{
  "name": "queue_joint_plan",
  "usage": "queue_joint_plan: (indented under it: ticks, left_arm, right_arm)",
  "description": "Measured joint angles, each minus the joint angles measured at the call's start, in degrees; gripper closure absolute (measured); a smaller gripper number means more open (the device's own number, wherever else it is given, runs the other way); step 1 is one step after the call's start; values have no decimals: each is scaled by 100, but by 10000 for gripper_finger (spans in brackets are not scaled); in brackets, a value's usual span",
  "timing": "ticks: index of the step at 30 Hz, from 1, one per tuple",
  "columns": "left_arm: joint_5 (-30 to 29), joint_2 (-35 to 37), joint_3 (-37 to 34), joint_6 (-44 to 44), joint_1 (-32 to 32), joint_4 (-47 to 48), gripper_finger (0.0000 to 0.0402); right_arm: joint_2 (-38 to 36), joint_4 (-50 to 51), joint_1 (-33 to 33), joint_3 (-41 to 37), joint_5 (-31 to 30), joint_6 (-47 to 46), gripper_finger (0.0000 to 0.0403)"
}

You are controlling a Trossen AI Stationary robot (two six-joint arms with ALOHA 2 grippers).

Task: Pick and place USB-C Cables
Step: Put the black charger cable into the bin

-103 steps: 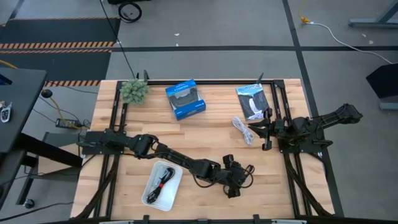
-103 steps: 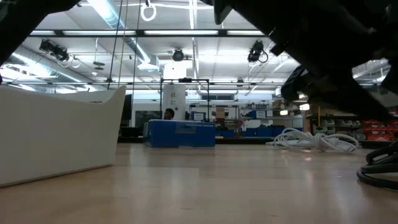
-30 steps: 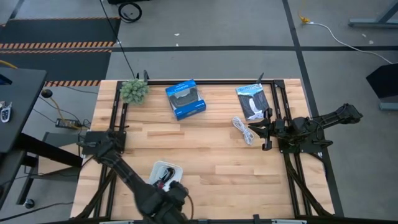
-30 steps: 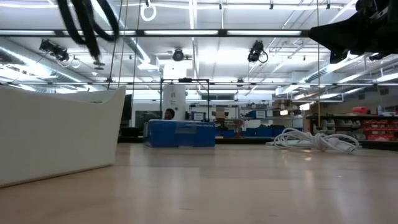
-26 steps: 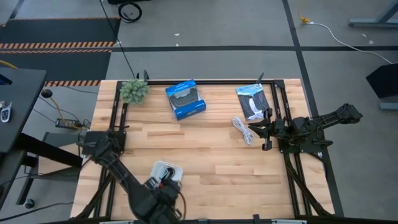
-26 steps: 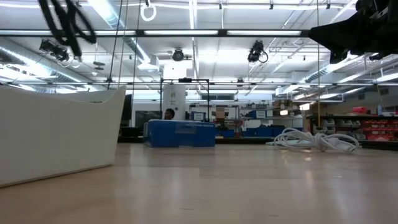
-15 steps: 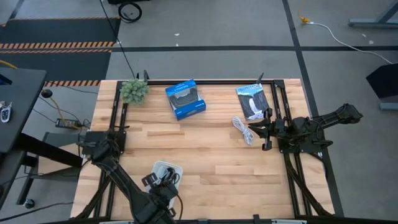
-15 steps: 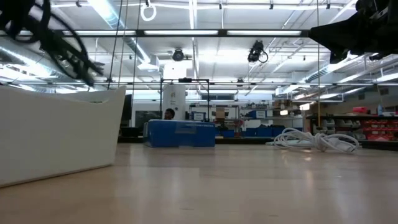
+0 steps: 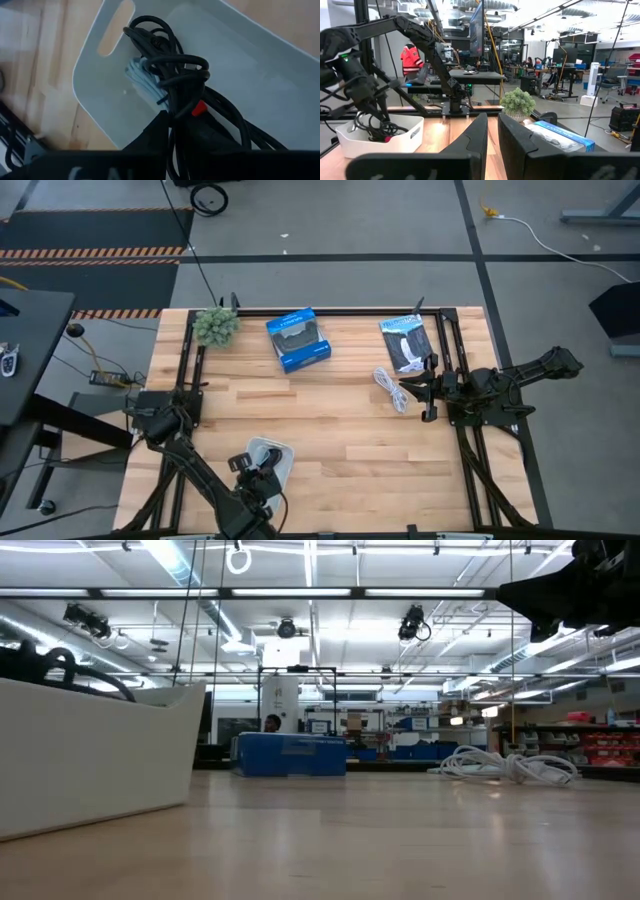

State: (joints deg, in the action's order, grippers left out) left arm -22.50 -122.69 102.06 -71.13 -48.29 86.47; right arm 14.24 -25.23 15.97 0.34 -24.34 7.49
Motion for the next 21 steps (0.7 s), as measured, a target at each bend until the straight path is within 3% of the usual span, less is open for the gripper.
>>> queue_joint_plan:
  ticks: [13,17,21]
  left_arm:
    - [-188,-4,-568,265,61,-1594,352]
    - [-181,-4,-599,192,61,-1747,319]
    - [-170,-4,-581,181,62,-1727,260]
  right_arm:
    - [0,2,2,1,0,2,353]
    - [0,1,1,2,-2,1,353]
    - [0,0,0,-1,-2,0,353]
